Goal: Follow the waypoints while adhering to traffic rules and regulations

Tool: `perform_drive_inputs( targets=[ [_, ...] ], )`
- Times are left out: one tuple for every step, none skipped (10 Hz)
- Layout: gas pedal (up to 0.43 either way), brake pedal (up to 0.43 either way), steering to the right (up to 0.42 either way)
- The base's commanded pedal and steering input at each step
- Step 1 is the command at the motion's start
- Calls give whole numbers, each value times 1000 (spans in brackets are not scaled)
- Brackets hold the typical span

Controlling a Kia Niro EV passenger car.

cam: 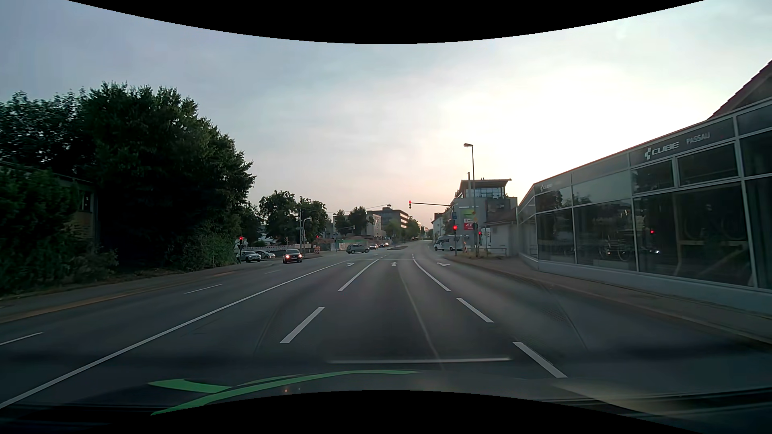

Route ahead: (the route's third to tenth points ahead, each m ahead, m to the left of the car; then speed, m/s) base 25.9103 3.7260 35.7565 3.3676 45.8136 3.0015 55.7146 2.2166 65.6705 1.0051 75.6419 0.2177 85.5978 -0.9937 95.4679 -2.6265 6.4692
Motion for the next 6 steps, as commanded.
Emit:
perform_drive_inputs(
  targets=[
    [0,134,11],
    [0,134,11],
    [0,134,11],
    [0,134,10],
    [0,134,9],
    [0,134,9]
  ],
)
